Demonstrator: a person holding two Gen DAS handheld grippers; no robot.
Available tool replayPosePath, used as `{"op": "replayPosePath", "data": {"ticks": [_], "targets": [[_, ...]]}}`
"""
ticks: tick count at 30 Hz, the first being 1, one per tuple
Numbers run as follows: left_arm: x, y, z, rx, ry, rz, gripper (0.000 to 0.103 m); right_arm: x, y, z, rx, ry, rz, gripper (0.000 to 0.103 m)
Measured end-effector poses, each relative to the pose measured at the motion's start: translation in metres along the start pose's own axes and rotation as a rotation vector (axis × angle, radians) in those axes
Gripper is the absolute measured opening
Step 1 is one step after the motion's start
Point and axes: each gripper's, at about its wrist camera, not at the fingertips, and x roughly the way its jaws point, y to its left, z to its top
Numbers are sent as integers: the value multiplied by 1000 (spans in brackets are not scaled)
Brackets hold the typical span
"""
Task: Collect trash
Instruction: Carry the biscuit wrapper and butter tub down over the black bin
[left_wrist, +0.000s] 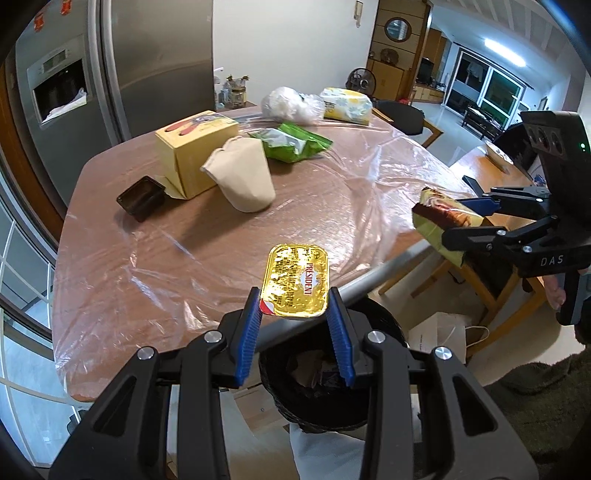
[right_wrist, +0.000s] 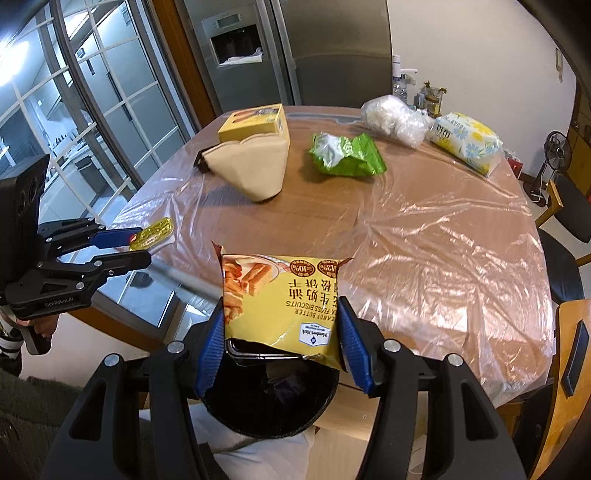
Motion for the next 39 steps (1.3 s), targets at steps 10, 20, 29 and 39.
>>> {"op": "replayPosePath", "data": {"ticks": [10, 20, 29, 39], "targets": [[1, -23, -19, 55, 51, -29, 38, 1, 11, -26, -40, 64, 22, 56], [14, -36, -40, 74, 110, -31, 38, 16, 22, -49, -73, 125, 41, 56], [34, -40, -56, 68, 162, -28, 38, 45, 23, -69, -79, 191, 46, 56], [68, -36, -78, 49, 244, -9, 38, 84, 19, -88, -80, 262, 28, 56]]}}
